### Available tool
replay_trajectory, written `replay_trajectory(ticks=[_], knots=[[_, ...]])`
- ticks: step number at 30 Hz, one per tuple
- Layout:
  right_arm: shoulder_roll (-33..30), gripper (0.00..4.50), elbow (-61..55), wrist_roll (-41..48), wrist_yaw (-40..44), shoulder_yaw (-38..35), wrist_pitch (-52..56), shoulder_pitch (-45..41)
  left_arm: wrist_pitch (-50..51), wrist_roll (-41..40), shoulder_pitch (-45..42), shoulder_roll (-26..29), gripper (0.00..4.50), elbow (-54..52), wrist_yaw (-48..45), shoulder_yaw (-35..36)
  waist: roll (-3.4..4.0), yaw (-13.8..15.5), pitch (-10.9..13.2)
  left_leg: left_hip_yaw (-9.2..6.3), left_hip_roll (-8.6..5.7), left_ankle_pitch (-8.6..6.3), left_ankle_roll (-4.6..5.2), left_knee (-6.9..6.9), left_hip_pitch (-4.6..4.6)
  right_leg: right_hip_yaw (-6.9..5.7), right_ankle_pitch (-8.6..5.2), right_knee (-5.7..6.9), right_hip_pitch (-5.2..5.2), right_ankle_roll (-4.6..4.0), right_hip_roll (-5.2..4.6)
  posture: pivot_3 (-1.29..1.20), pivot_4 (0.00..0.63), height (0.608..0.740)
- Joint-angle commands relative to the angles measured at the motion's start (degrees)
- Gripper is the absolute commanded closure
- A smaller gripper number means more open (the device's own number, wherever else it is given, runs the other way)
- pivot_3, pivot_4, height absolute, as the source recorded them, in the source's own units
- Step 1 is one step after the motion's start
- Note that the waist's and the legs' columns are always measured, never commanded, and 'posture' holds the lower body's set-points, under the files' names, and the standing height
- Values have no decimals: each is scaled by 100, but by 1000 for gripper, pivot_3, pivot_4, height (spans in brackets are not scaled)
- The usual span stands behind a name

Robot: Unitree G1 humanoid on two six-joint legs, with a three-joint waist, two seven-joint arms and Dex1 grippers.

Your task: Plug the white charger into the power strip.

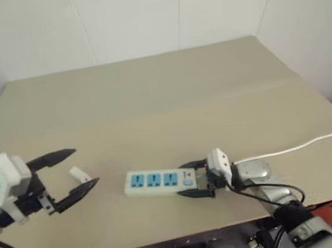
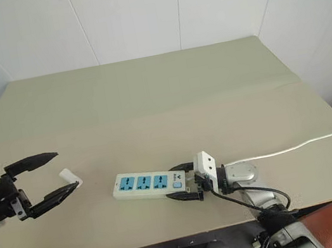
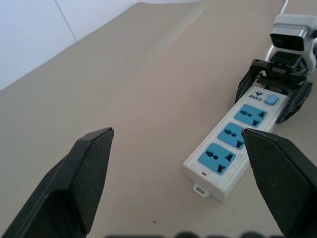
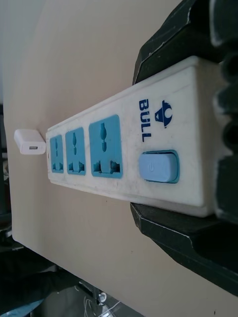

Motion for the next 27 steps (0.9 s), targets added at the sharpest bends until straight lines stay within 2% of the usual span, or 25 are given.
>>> replay_trajectory(ticks=[1, 7, 14, 17, 21, 24, 27], knots=[[128, 1081, 614, -204, 327, 176, -414, -257, -107, -72, -318, 291, 0, 352, -394, -125, 1, -9, 0, 0, 1, 0, 0, 0, 2, 0, 0, 0, 1, 0, 2, 0, 150, 740], [348, 1081, 1351, -366, 497, 248, -797, -613, -292, 34, -989, 563, 0, 1082, -838, -494, 1, -26, 0, 1, 18, 0, 0, -1, 16, 2, 2, 2, 8, -3, 21, 0, 150, 740], [431, 1081, 1554, -429, 508, 268, -973, -540, -125, -118, -1111, 482, 0, 1195, -783, -328, 1, -29, 0, 4, 63, -2, -3, -4, 26, 2, 11, 5, 8, -19, 61, 0, 150, 740], [484, 1081, 1617, -451, 496, 287, -1005, -573, -154, 211, -1478, 1008, 0, 1788, -896, -397, -2, -17, -2, 4, 74, -2, -3, -4, 33, 0, 17, 10, 9, -33, 75, 0, 150, 740], [614, 1081, 1781, -469, 487, 293, -1047, -678, -779, 810, -2453, 2120, 0, 3051, -1925, -1230, -4, -25, -2, 6, 88, -2, -3, -6, 42, 4, 17, 6, 9, -40, 101, 0, 150, 740], [697, 1081, 1907, -495, 501, 287, -1076, -736, -1706, 1369, -3547, 2544, 0, 3905, -2871, -2238, -6, -46, -3, 21, 90, -1, -3, -21, 60, 17, 12, 8, 13, -41, 106, 0, 150, 740], [739, 1081, 1941, -515, 548, 298, -1105, -734, -3010, 1596, -4511, 2813, 0, 4535, -3123, -3517, -9, -78, -5, 25, 100, -1, -3, -34, 72, 26, 8, 11, 13, -43, 122, 0, 150, 740]])
